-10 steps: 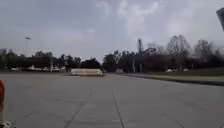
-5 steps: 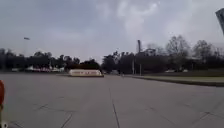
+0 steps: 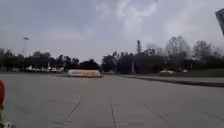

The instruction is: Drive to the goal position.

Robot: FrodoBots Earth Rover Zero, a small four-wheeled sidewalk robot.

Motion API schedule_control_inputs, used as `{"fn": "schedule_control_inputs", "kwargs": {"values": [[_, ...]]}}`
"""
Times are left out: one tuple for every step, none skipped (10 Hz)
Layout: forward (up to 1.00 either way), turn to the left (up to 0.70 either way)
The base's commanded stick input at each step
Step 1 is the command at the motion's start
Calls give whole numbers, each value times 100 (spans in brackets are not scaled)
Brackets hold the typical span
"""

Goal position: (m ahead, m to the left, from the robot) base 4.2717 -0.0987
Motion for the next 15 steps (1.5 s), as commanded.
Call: {"fn": "schedule_control_inputs", "kwargs": {"values": [[85, 0], [85, 0], [85, 0], [85, 0], [85, 0], [85, 0], [85, 0], [85, 0], [85, 0], [85, 0], [85, 0], [85, 0], [85, 0], [85, 0], [85, 0]]}}
